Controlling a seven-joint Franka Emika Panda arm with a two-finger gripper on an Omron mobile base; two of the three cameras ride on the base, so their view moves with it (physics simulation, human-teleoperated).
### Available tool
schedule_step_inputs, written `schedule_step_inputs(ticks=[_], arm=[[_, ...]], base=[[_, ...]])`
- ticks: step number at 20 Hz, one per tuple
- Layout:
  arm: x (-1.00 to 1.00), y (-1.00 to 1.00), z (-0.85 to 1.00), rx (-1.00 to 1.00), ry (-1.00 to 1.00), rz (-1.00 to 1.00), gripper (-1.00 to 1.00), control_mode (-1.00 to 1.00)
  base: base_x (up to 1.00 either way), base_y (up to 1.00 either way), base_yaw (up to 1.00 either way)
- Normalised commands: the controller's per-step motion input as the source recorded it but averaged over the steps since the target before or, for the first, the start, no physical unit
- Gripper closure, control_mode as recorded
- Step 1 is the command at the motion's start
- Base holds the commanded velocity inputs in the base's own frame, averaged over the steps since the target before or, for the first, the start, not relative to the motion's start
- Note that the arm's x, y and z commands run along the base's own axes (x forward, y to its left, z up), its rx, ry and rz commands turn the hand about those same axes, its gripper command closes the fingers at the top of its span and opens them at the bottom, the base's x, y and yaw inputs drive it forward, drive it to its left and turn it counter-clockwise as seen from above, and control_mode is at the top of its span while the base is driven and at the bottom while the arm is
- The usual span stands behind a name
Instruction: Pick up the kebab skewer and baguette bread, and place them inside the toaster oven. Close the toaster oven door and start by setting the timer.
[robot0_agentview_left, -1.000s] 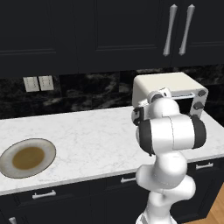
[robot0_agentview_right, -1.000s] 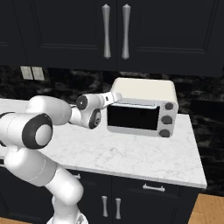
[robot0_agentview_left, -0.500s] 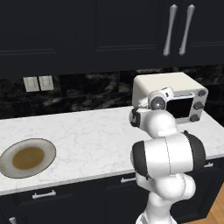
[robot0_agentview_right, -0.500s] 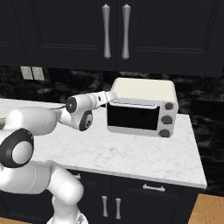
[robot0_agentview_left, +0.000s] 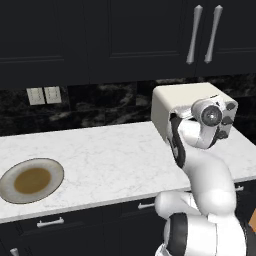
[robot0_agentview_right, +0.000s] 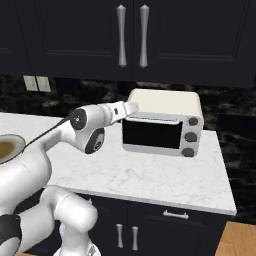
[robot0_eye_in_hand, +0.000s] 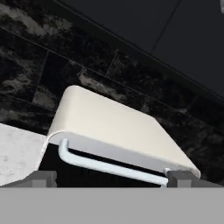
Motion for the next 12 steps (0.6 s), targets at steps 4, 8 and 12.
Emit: schedule_step_inputs(ticks=[4,8,12], arm=[[-0.90,-1.00,0.08,-0.04,0.26,0.28,-1.00,-1.00],[-0.69,-1.00,0.00,-0.11,0.28,0.36,-1.00,-1.00],[-0.74,-0.99,0.00,-0.17,0.22,0.42,-1.00,-1.00]], base=[[0.00,0.00,0.00],[0.00,0.00,0.00],[0.00,0.00,0.00]])
